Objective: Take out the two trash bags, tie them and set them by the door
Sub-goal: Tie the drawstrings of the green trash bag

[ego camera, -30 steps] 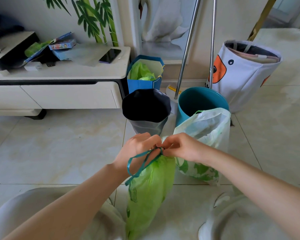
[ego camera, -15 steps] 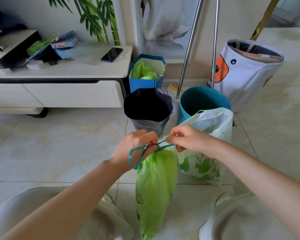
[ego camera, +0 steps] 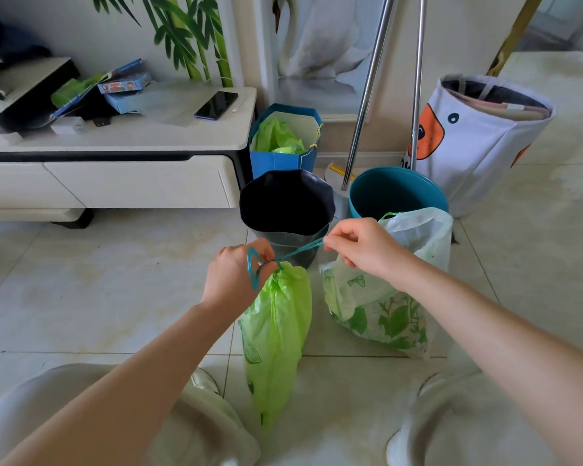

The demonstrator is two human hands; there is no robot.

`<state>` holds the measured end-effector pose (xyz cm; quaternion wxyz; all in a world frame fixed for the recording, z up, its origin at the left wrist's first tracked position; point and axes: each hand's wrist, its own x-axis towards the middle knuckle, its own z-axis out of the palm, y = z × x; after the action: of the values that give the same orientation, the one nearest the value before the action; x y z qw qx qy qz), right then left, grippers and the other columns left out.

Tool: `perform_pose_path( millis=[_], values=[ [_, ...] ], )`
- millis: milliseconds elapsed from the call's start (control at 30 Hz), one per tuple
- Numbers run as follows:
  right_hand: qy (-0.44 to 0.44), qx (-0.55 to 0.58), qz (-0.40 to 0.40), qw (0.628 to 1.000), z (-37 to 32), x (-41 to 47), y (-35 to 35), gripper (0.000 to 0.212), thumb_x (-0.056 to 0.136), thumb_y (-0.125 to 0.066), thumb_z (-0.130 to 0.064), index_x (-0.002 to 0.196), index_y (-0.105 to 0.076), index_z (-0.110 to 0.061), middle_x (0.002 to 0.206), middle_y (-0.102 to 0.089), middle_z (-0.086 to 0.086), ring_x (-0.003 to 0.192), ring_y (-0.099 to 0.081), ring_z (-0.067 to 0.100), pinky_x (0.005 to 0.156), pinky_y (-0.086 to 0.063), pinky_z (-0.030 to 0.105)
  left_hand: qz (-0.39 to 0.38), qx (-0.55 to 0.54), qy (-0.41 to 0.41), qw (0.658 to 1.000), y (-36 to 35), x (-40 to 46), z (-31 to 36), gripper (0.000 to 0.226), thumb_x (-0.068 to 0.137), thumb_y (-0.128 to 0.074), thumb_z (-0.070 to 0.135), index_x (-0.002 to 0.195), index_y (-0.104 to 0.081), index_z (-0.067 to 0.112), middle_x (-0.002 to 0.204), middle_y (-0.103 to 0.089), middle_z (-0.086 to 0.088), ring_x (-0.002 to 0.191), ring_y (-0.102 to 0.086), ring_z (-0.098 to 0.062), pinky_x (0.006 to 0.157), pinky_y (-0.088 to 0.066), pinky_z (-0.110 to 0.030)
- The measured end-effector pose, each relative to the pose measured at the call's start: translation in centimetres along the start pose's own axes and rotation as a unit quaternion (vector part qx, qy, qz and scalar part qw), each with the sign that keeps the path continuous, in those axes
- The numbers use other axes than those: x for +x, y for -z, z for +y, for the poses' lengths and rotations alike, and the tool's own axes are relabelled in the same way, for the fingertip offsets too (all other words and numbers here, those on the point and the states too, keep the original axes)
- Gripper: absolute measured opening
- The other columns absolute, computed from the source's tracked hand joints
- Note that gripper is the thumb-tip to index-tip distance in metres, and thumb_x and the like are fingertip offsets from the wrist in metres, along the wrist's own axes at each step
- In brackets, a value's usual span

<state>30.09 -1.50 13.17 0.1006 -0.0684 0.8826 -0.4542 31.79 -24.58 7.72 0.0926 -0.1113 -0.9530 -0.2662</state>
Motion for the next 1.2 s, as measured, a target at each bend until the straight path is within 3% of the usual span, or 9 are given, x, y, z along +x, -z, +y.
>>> perform_pose_path(
  millis=[100, 333, 500, 700, 767, 867, 967, 1067, 1200],
  values=[
    [-0.013, 0.004, 0.005, 1.0, 0.4, 0.8, -0.5, 0.02, 0.092, -0.057, -0.024, 0.078, -0.069, -0.017, 0.057, -0.056, -0.001, 0.057, -0.052, 0.013, 0.064, -0.047, 0.031, -0.085, -0.136, 0.142, 0.977, -0.3, 0.6, -0.1, 0.01, 0.081, -0.068, 0.022, 0.073, -0.07, 0.026, 0.067, -0.071, 0.001, 0.061, -0.066, -0.017, 0.056, -0.055, -0.031],
    [-0.074, 0.005, -0.012, 0.997, 1.7, 1.6, -1.1, 0.018, 0.093, -0.055, -0.021, 0.08, -0.068, -0.021, 0.071, -0.063, -0.004, 0.066, -0.056, 0.009, 0.062, -0.044, 0.02, -0.1, -0.343, 0.354, 0.864, 1.2, 0.7, -1.8, 0.005, 0.084, -0.07, 0.017, 0.083, -0.073, 0.013, 0.073, -0.072, 0.004, 0.06, -0.059, -0.013, 0.065, -0.05, -0.023],
    [-0.121, -0.011, -0.022, 0.992, 3.4, 1.8, -0.9, 0.017, 0.094, -0.054, -0.019, 0.089, -0.07, -0.014, 0.073, -0.062, -0.002, 0.068, -0.054, 0.012, 0.062, -0.045, 0.021, -0.105, -0.377, 0.442, 0.807, 1.5, 0.0, -3.3, 0.01, 0.085, -0.071, 0.019, 0.093, -0.072, 0.013, 0.085, -0.073, -0.001, 0.059, -0.06, -0.013, 0.061, -0.049, -0.022],
    [-0.164, -0.016, -0.039, 0.986, 4.9, 1.9, -1.5, 0.017, 0.093, -0.055, -0.019, 0.088, -0.07, -0.012, 0.077, -0.066, 0.001, 0.074, -0.06, 0.015, 0.062, -0.047, 0.023, -0.092, -0.342, 0.531, 0.77, 1.4, -0.5, -5.2, 0.004, 0.087, -0.068, 0.015, 0.087, -0.066, 0.012, 0.085, -0.072, -0.002, 0.063, -0.06, -0.017, 0.059, -0.045, -0.025],
    [-0.182, 0.003, -0.026, 0.983, 5.1, 2.1, -1.4, 0.015, 0.091, -0.057, -0.018, 0.084, -0.069, -0.013, 0.082, -0.069, 0.003, 0.078, -0.065, 0.017, 0.063, -0.051, 0.025, -0.043, -0.305, 0.519, 0.797, 1.5, 0.1, -5.7, 0.003, 0.087, -0.065, 0.012, 0.086, -0.064, 0.009, 0.082, -0.067, -0.005, 0.062, -0.058, -0.019, 0.055, -0.043, -0.027],
    [-0.187, 0.006, 0.0, 0.982, 5.4, 2.2, -0.8, 0.012, 0.09, -0.056, -0.017, 0.085, -0.068, -0.015, 0.089, -0.072, 0.006, 0.082, -0.069, 0.017, 0.061, -0.052, 0.024, 0.003, -0.168, 0.434, 0.885, 2.0, 1.3, -5.5, 0.012, 0.082, -0.061, 0.011, 0.093, -0.065, 0.012, 0.081, -0.062, -0.004, 0.073, -0.057, -0.022, 0.061, -0.041, -0.027],
    [-0.181, -0.023, 0.027, 0.983, 6.0, 2.2, 0.2, 0.009, 0.088, -0.057, -0.018, 0.086, -0.065, -0.02, 0.093, -0.072, 0.009, 0.089, -0.069, 0.024, 0.077, -0.058, 0.036, 0.013, -0.007, 0.305, 0.952, 2.3, 2.3, -3.4, 0.03, 0.083, -0.059, 0.01, 0.113, -0.062, 0.013, 0.104, -0.065, -0.005, 0.097, -0.057, -0.027, 0.075, -0.045, -0.033],
    [-0.19, -0.073, 0.04, 0.978, 7.1, 2.0, 1.9, 0.012, 0.088, -0.059, -0.021, 0.096, -0.068, -0.019, 0.106, -0.069, 0.005, 0.106, -0.062, 0.026, 0.095, -0.049, 0.038, 0.032, 0.067, 0.185, 0.98, 2.1, 3.3, -0.8, 0.042, 0.082, -0.058, 0.011, 0.124, -0.057, 0.015, 0.122, -0.06, -0.006, 0.117, -0.047, -0.031, 0.087, -0.045, -0.042],
    [-0.219, -0.061, 0.052, 0.973, 9.0, 1.3, 4.3, 0.004, 0.087, -0.061, -0.021, 0.088, -0.062, -0.025, 0.097, -0.065, 0.0, 0.104, -0.062, 0.024, 0.088, -0.047, 0.032, 0.038, 0.071, 0.09, 0.993, 0.9, 4.6, 2.4, 0.043, 0.081, -0.058, 0.01, 0.124, -0.059, 0.015, 0.122, -0.061, -0.006, 0.118, -0.047, -0.03, 0.093, -0.044, -0.042]
  ],
)
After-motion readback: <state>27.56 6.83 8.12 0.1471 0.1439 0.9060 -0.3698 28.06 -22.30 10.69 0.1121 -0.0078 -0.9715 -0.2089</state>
